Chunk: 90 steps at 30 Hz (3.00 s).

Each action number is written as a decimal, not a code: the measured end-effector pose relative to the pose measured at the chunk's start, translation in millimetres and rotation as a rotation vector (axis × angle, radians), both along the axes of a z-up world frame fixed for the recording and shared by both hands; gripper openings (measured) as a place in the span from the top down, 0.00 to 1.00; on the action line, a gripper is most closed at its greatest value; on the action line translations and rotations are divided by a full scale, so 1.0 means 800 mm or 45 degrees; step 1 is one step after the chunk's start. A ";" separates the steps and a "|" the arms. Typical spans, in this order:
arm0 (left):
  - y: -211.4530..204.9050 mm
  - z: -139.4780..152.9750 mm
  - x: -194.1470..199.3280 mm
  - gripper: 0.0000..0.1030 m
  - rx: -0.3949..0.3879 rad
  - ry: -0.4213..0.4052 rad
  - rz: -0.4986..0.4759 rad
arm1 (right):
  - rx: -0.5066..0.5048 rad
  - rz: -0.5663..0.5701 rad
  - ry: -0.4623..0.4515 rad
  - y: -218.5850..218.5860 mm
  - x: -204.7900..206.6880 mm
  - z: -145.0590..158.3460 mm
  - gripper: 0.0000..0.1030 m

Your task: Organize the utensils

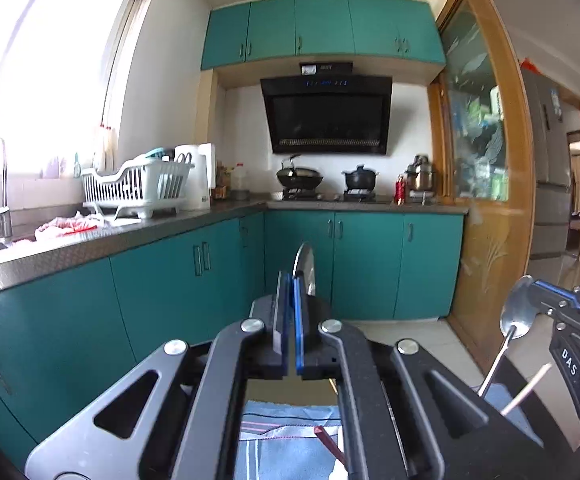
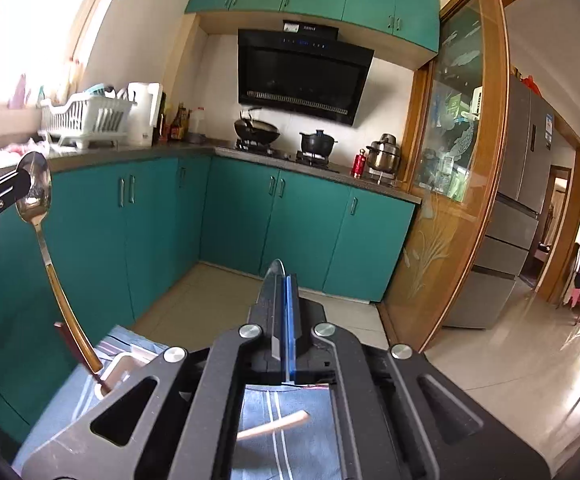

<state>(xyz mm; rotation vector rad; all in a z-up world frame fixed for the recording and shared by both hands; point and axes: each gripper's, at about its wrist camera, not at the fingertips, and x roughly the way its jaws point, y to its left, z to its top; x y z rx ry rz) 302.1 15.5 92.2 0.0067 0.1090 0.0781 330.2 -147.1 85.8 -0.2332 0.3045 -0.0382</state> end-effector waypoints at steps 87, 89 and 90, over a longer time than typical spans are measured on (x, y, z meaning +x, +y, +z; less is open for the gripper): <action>-0.059 -0.310 -0.129 0.85 -0.012 1.069 -0.378 | 0.545 -0.045 0.961 -0.110 -0.157 -0.298 0.65; -0.057 -0.300 -0.136 0.85 -0.017 1.049 -0.380 | 0.543 -0.045 0.959 -0.110 -0.157 -0.298 0.65; -0.055 -0.294 -0.139 0.85 -0.027 1.036 -0.382 | 0.543 -0.044 0.959 -0.110 -0.158 -0.298 0.64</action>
